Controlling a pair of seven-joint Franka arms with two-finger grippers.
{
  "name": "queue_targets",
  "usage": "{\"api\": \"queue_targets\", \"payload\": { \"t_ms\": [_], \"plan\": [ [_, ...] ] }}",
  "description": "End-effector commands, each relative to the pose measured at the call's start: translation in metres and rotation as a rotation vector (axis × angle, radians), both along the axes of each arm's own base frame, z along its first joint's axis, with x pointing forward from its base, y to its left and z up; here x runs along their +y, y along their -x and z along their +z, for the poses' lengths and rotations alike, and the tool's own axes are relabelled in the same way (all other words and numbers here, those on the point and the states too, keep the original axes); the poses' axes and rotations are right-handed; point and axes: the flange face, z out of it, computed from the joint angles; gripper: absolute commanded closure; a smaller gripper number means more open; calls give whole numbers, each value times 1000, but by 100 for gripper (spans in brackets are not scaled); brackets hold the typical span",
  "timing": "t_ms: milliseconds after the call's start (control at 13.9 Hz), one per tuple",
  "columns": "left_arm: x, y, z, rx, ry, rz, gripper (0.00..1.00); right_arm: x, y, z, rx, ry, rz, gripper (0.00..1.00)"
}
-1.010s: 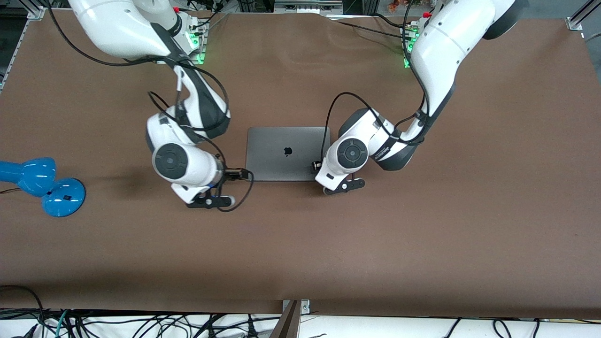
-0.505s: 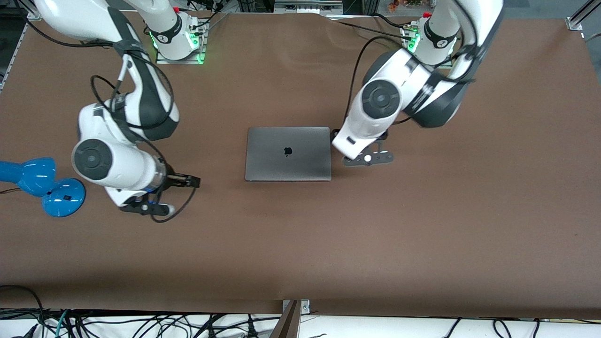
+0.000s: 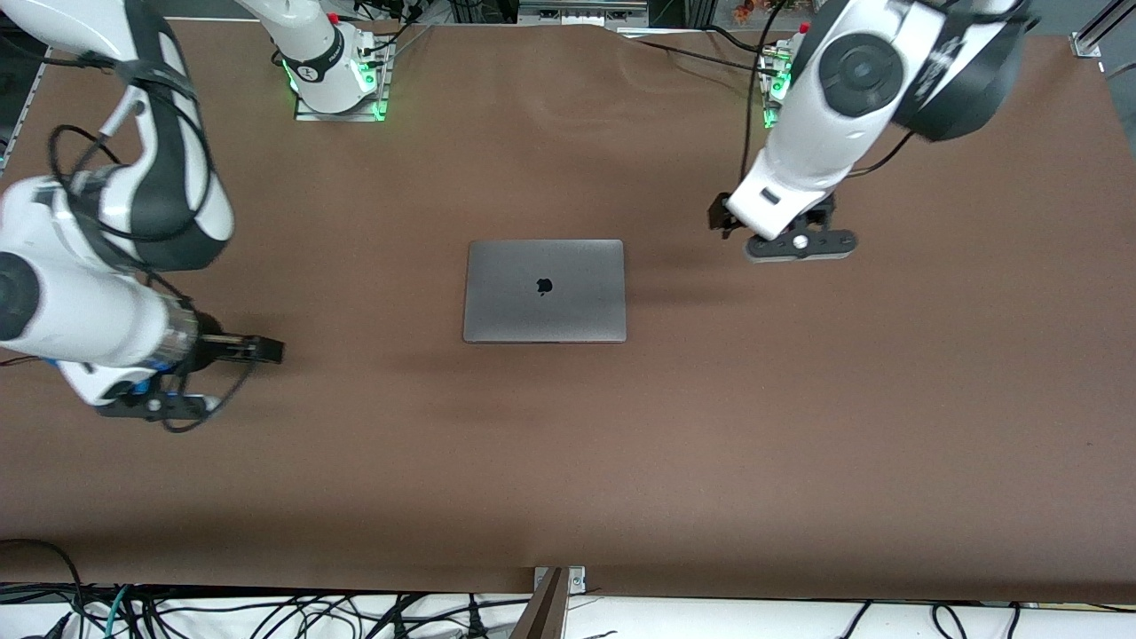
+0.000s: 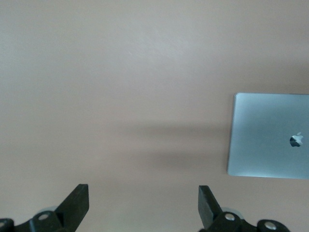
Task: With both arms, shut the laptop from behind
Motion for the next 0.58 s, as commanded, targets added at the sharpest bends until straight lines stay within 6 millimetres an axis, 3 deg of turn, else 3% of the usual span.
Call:
{"api": "queue_targets", "payload": {
  "t_ms": [0,289,505],
  "plan": [
    [44,19,27,-38,30,-41,0,-16,32,66,-54,0,28,0],
    [82,33,53,-79,50,-89,0,-33,95,115,-88,9,3,0],
    [133,17,74,-95,73,-153,0,-61,129,140,-106,1,-40,0]
  ]
}}
